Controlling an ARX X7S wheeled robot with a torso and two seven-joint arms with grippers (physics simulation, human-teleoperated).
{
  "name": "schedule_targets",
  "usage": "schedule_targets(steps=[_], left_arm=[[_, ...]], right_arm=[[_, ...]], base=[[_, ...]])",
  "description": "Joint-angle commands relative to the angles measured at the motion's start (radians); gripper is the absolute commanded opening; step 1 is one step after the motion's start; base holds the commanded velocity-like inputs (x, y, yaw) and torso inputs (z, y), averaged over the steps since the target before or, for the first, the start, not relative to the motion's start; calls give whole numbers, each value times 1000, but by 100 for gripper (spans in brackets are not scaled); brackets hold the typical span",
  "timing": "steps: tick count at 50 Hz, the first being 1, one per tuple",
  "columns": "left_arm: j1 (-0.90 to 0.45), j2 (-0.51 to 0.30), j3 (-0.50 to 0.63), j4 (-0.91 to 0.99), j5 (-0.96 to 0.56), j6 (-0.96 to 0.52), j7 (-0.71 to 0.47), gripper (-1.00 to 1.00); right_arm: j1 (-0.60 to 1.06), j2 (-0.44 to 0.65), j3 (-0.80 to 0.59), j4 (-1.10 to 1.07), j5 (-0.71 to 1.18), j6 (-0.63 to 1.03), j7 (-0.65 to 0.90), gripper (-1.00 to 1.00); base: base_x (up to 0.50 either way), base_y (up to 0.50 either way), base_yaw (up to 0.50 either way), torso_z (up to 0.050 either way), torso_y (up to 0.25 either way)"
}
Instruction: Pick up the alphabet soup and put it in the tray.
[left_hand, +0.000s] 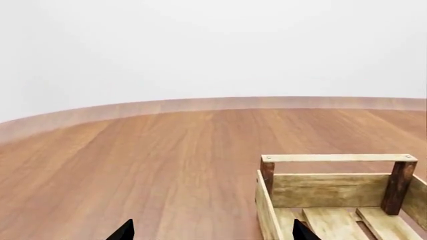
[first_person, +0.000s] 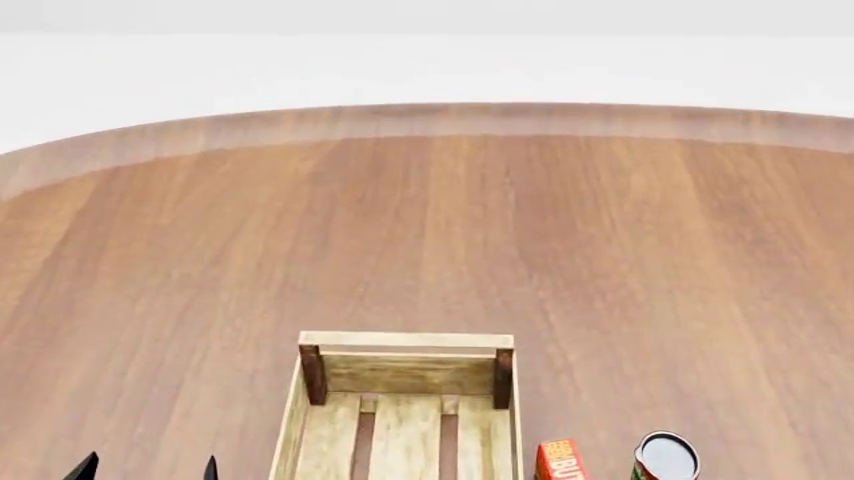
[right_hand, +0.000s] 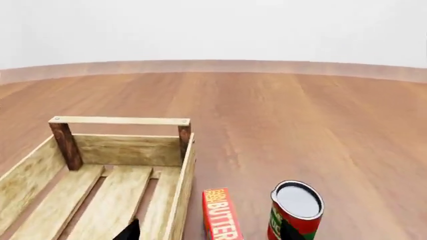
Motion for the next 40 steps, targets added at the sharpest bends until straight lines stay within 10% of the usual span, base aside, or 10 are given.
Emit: schedule_targets(steps=[1,40], left_arm=[[4,-6,6,6,-16,0,-7,100],[-2,-26,31,0,-49,1,-26,100]], right_arm=[[-240,245,254,-451,253,378,-77,100],[-498,194,458,-338,231,192,-128,100]], base=[[0,0,0,0,0],[0,0,0,0,0]])
